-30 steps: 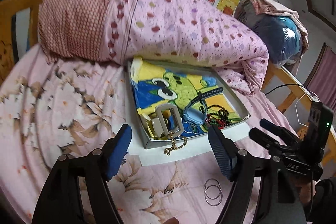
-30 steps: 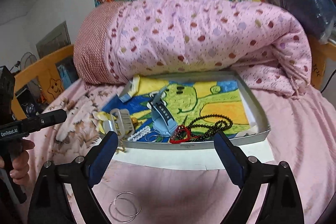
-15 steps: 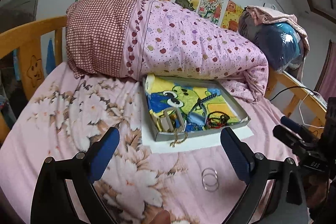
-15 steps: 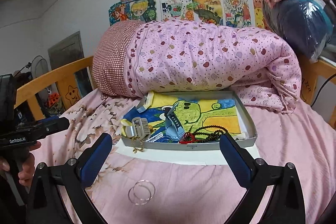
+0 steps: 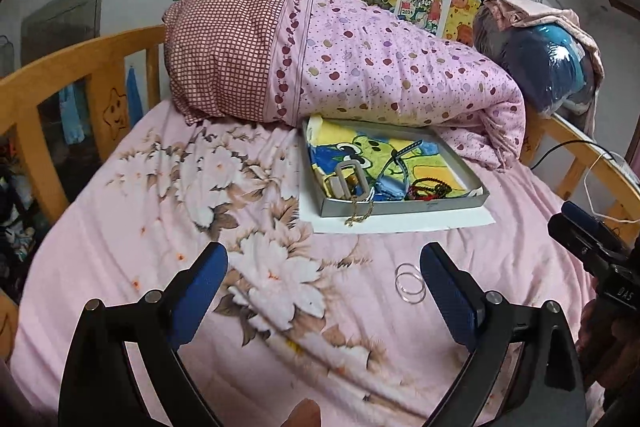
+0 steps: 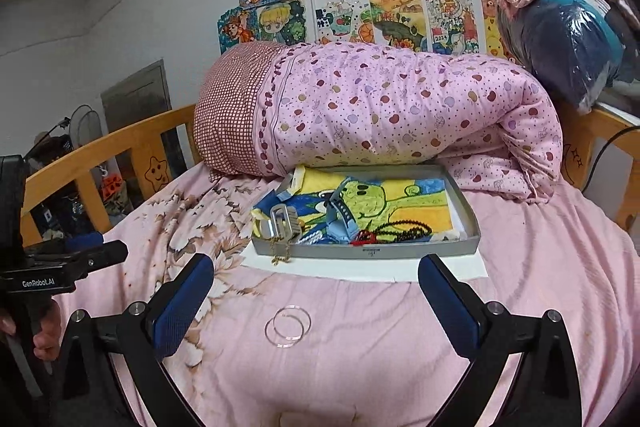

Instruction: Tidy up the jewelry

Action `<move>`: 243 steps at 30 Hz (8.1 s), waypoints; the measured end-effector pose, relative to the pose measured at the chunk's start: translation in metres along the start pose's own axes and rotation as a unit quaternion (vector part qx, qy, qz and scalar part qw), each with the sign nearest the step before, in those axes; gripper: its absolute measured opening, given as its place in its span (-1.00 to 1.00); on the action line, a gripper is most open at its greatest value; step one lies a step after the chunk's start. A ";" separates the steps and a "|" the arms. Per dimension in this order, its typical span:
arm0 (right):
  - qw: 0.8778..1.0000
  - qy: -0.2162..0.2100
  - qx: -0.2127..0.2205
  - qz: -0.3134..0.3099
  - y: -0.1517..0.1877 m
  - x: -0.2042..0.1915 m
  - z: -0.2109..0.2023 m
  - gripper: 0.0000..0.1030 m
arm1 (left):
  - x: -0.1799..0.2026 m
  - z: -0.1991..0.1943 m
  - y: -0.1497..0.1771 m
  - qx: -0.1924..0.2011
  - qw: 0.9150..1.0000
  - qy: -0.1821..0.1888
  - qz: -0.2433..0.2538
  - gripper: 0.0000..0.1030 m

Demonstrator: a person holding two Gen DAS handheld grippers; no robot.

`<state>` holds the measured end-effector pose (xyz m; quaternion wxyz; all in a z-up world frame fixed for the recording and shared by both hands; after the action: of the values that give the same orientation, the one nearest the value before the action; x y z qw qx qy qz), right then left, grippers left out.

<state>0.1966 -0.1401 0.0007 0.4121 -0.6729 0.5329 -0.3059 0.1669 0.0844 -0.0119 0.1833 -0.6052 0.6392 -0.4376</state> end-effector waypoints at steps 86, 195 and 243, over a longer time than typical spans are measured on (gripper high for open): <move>0.969 0.065 -0.207 -0.120 0.075 0.011 0.218 1.00 | -0.042 0.217 0.001 -0.122 0.988 0.094 0.004 0.04; 0.983 0.041 -0.179 0.000 -0.001 0.070 0.231 -0.42 | 0.006 0.244 -0.061 -0.147 0.985 0.084 0.018 -0.20; 0.999 0.023 -0.034 0.017 0.025 0.053 -0.028 1.00 | 0.066 0.004 0.019 0.025 0.997 -0.015 0.074 0.96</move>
<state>0.1739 -0.2004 -0.0095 0.3818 -0.6699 0.5640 -0.2958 0.1450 0.0192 -0.0094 0.2402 -0.5579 0.6681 -0.4298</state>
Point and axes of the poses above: each gripper's, at about its wrist camera, not at the fingertips, and z roughly the way its jaws point, x to its right, y to its underside, the point moved 6 cm from there along z, roughly the way its jaws point, and after that the axes turned 13 degrees about y, right-handed, at the moved point
